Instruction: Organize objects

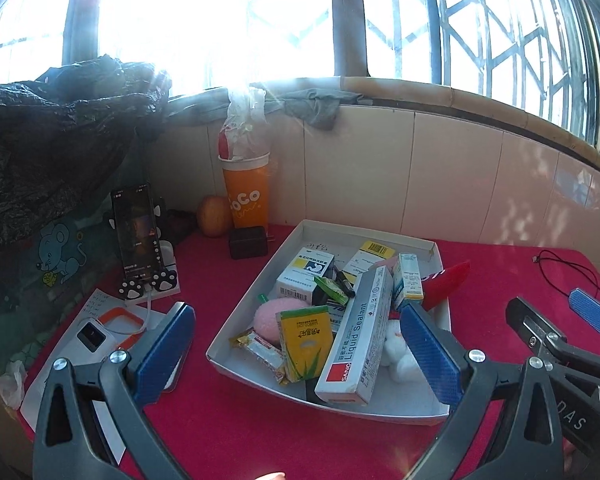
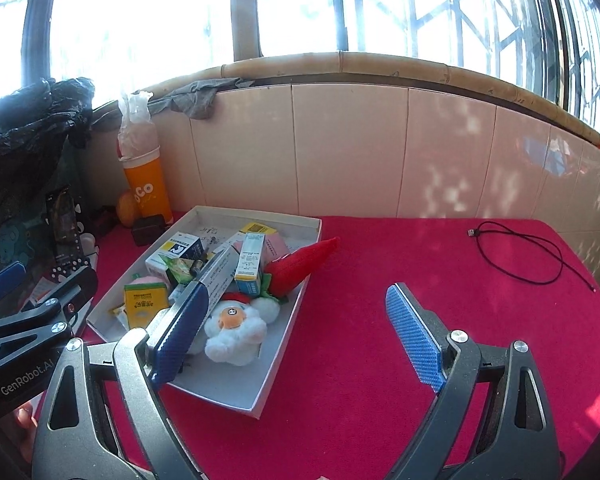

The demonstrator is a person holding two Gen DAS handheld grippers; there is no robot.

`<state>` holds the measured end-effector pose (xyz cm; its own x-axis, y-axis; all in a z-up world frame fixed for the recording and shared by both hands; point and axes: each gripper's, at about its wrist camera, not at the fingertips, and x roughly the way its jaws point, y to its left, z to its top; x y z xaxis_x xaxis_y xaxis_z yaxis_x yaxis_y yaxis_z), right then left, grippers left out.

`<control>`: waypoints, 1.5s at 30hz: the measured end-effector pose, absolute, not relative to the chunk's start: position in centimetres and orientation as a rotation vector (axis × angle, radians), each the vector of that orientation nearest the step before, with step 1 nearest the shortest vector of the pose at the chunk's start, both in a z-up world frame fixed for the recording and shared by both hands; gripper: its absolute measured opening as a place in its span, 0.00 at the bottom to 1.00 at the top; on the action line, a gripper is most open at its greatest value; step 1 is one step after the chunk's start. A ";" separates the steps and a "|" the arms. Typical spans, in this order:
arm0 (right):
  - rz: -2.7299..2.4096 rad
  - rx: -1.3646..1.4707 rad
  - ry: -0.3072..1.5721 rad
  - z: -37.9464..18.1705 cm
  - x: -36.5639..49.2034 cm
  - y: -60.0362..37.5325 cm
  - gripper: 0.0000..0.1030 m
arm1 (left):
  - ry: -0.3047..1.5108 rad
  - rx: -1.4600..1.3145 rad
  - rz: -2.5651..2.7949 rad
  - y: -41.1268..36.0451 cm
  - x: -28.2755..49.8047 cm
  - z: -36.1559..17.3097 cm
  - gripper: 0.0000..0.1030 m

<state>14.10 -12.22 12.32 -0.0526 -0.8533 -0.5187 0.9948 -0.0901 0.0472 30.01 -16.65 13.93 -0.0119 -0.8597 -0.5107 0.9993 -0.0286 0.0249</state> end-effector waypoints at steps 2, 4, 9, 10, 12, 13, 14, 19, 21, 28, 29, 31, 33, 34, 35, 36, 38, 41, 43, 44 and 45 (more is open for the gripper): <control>-1.601 0.491 0.371 12.3 13.8 -11.8 0.89 | 0.402 0.445 -1.556 -16.1 29.9 14.0 1.00; -1.600 0.493 0.365 12.3 13.5 -11.4 0.89 | 0.391 0.455 -1.525 -15.6 29.8 14.1 1.00; -1.587 0.508 0.358 12.0 12.8 -10.4 0.89 | 0.383 0.449 -1.522 -14.1 30.0 14.4 1.00; -1.584 0.511 0.356 12.0 12.7 -10.2 0.89 | 0.385 0.445 -1.525 -13.8 30.1 14.4 1.00; -1.575 0.518 0.350 12.1 12.3 -9.7 0.89 | 0.383 0.441 -1.525 -13.3 30.2 14.4 1.00; -1.571 0.520 0.345 12.1 12.2 -9.4 0.89 | 0.381 0.441 -1.529 -13.0 30.2 14.4 1.00; -1.569 0.521 0.340 12.2 12.0 -9.0 0.89 | 0.383 0.444 -1.532 -12.8 30.2 14.3 1.00; -1.557 0.515 0.309 12.8 11.2 -7.0 0.89 | 0.409 0.446 -1.534 -11.8 30.2 14.1 1.00; -1.547 0.511 0.288 13.2 10.9 -6.1 0.89 | 0.408 0.439 -1.533 -11.3 30.2 14.1 1.00; -1.539 0.450 0.258 14.6 10.9 -3.1 0.89 | 0.379 0.470 -1.552 -9.8 29.6 14.3 1.00; -1.538 0.445 0.257 14.7 10.9 -2.7 0.89 | 0.380 0.470 -1.557 -9.6 29.5 14.4 1.00; -1.537 0.432 0.259 14.8 11.1 -2.2 0.89 | 0.385 0.472 -1.569 -9.1 29.3 14.5 1.00; -1.541 0.415 0.268 14.8 11.2 -1.7 0.89 | 0.382 0.472 -1.573 -8.8 29.2 14.6 1.00; -1.541 0.410 0.271 14.8 11.2 -1.4 0.89 | 0.380 0.474 -1.575 -8.7 29.2 14.6 1.00; -1.539 0.409 0.273 14.7 11.2 -1.2 0.89 | 0.379 0.476 -1.575 -8.6 29.1 14.6 1.00; -1.537 0.412 0.275 14.6 11.2 -1.0 0.89 | 0.379 0.477 -1.576 -8.4 29.0 14.6 1.00; -1.532 0.424 0.278 14.3 11.0 -0.6 0.89 | 0.383 0.479 -1.581 -8.3 29.0 14.7 1.00; -1.529 0.441 0.284 13.7 10.6 0.0 0.89 | 0.388 0.471 -1.585 -8.1 29.1 14.9 1.00; -1.525 0.450 0.276 13.5 10.3 0.6 0.89 | 0.394 0.463 -1.583 -8.0 29.2 14.9 1.00; -1.521 0.448 0.267 13.4 10.2 1.0 0.89 | 0.395 0.461 -1.583 -7.9 29.2 14.9 1.00; -1.520 0.440 0.260 13.4 10.1 1.3 0.89 | 0.396 0.461 -1.580 -7.9 29.2 14.9 1.00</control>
